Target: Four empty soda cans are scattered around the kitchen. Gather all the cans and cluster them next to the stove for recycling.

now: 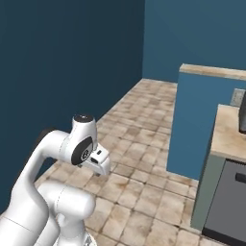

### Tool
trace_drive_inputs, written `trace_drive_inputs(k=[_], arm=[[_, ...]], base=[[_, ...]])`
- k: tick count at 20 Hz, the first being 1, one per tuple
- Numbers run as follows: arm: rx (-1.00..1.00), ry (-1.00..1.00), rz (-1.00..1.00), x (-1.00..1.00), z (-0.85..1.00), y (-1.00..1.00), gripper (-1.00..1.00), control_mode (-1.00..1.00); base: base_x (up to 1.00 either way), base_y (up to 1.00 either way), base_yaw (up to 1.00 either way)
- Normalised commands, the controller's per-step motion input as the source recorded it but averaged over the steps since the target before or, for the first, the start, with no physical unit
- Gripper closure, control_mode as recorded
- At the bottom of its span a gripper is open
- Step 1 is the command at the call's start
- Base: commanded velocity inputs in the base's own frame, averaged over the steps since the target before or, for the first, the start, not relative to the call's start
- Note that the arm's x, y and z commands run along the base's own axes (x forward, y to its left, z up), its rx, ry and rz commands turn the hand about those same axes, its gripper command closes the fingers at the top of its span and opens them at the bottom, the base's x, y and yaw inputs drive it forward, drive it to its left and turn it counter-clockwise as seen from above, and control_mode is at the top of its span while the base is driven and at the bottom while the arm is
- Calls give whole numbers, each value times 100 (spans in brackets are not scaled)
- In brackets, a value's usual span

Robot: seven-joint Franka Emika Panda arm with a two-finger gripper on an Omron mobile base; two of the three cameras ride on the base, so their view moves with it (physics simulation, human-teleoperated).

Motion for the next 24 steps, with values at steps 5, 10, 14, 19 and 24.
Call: trace_drive_inputs(k=[5, 10, 14, 19, 24], arm=[[0, 0, 0, 0, 0, 0, -100, 100], [0, 0, 0, 0, 0, 0, -100, 100], [0, 0, 0, 0, 0, 0, -100, 100], [0, 0, 0, 0, 0, 0, -100, 100], [0, 0, 0, 0, 0, 0, -100, 100]], base=[[75, 11, -8], [75, 10, -8], [75, 10, -11], [75, 11, -10], [75, 16, -11]])
